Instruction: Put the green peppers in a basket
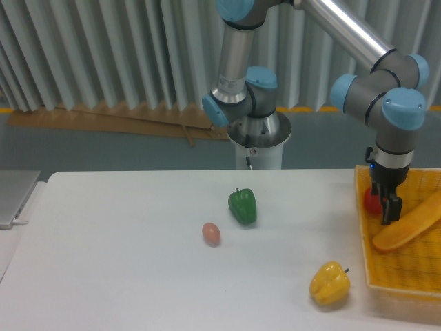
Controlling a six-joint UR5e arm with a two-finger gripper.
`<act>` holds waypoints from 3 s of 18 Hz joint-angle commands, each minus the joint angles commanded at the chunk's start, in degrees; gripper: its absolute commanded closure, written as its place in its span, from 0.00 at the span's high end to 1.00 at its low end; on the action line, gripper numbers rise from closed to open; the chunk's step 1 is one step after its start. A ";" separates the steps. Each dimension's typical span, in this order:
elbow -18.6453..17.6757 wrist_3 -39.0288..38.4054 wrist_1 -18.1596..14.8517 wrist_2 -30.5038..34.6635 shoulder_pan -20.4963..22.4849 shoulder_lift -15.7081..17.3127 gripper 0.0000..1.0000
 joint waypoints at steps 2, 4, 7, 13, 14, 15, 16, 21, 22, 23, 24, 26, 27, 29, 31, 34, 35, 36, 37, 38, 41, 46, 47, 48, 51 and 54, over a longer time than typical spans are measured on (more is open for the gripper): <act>0.09 0.00 0.09 -0.17 -0.09 0.00 1.00; 0.18 0.00 0.35 -0.09 -0.09 -0.17 1.00; 0.79 0.09 0.44 -0.09 0.35 -0.26 1.00; 0.88 0.09 0.44 -0.09 0.44 0.09 1.00; 0.88 0.09 0.35 -0.17 0.35 0.18 1.00; 0.88 0.09 0.35 -0.26 0.18 0.35 1.00; 0.88 0.09 0.35 -0.44 0.00 0.35 1.00; 0.88 -0.52 0.26 -0.53 -0.26 0.35 1.00; 0.70 -0.70 0.35 -0.44 -0.35 0.27 1.00; 0.79 -0.96 0.44 -0.44 -0.26 0.18 1.00; 0.88 -0.88 0.44 -0.53 -0.18 0.26 1.00; 0.97 -0.88 0.35 -0.44 -0.17 0.35 1.00; 0.97 -0.88 0.35 -0.27 -0.09 0.53 1.00; 0.97 -0.70 0.35 -0.35 0.00 0.62 1.00; 0.97 -0.70 0.26 -0.27 -0.09 1.32 1.00; 0.79 -0.70 0.18 -0.09 -0.26 1.76 1.00; 0.79 -0.70 0.26 -0.09 -0.26 1.76 1.00; 0.70 -0.70 0.26 -0.09 -0.26 1.67 1.00; 0.62 -0.79 0.26 -0.09 -0.26 1.67 1.00; 0.62 -0.88 0.26 0.00 -0.26 1.67 1.00; 0.53 -0.88 0.18 -0.17 -0.26 1.76 1.00; 0.62 -0.79 0.09 -0.18 -0.26 1.76 1.00; 0.62 -0.79 0.00 -0.18 -0.18 1.76 1.00; 0.62 -0.79 -0.09 -0.09 -0.17 1.85 1.00; 0.62 -0.79 -0.18 -0.18 -0.26 2.20 1.00; 0.62 -0.79 -0.09 -0.17 -0.26 2.20 1.00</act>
